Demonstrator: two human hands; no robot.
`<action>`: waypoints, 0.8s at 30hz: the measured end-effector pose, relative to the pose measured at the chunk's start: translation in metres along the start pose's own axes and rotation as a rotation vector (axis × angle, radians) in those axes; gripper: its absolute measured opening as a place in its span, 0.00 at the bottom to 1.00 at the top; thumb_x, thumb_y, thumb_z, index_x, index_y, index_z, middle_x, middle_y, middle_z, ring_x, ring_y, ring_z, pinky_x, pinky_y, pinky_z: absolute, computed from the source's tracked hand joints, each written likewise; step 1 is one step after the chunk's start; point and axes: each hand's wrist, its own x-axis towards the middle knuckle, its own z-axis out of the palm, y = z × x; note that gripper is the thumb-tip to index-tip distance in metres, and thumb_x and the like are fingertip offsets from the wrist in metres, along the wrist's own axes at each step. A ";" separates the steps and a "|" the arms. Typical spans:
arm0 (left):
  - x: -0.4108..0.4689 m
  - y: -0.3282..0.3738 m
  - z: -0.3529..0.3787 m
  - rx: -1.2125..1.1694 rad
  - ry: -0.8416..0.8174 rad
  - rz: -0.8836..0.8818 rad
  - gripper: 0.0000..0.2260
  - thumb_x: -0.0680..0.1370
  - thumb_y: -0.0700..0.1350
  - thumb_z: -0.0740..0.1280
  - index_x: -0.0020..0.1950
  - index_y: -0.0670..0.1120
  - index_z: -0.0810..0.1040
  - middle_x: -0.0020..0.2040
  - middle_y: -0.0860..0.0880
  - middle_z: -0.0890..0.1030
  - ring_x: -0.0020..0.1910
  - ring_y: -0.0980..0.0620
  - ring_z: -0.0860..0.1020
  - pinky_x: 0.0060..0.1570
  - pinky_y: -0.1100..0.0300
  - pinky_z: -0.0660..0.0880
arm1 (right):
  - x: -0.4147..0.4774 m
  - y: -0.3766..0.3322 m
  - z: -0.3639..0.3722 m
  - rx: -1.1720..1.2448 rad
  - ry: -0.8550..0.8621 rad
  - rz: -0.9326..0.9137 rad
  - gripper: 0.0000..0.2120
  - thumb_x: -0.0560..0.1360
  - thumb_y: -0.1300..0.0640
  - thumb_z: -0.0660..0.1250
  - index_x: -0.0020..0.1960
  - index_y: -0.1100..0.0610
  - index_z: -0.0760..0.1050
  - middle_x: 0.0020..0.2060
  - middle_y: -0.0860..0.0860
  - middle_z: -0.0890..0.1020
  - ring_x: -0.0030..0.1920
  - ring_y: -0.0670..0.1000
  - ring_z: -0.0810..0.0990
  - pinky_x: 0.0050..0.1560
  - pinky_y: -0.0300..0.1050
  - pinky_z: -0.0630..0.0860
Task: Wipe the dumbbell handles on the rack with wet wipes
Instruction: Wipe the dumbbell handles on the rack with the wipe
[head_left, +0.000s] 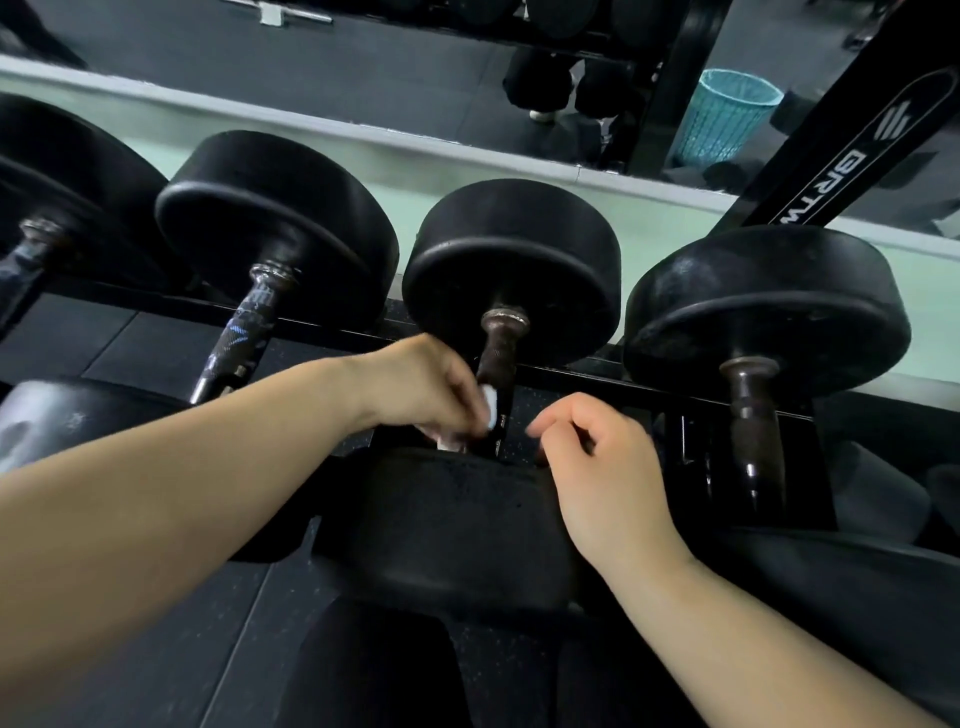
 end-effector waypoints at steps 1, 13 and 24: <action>-0.003 0.000 0.002 0.061 -0.033 -0.019 0.13 0.70 0.32 0.69 0.30 0.48 0.78 0.22 0.53 0.75 0.20 0.62 0.71 0.25 0.72 0.70 | 0.000 0.000 0.000 -0.004 0.002 0.001 0.13 0.72 0.61 0.57 0.33 0.49 0.73 0.27 0.35 0.76 0.27 0.40 0.72 0.27 0.32 0.65; 0.003 -0.009 0.003 -0.358 0.039 -0.205 0.08 0.76 0.34 0.63 0.37 0.43 0.74 0.30 0.47 0.74 0.21 0.59 0.74 0.21 0.71 0.70 | -0.001 -0.002 -0.001 -0.022 -0.004 0.044 0.11 0.72 0.60 0.57 0.35 0.52 0.74 0.27 0.46 0.76 0.29 0.44 0.69 0.33 0.39 0.64; 0.033 -0.016 -0.001 -0.298 -0.074 -0.139 0.15 0.71 0.24 0.53 0.38 0.40 0.73 0.29 0.48 0.77 0.27 0.57 0.76 0.28 0.68 0.74 | -0.002 -0.003 0.000 -0.039 0.008 0.038 0.13 0.69 0.52 0.54 0.36 0.55 0.75 0.30 0.51 0.78 0.32 0.50 0.72 0.35 0.44 0.67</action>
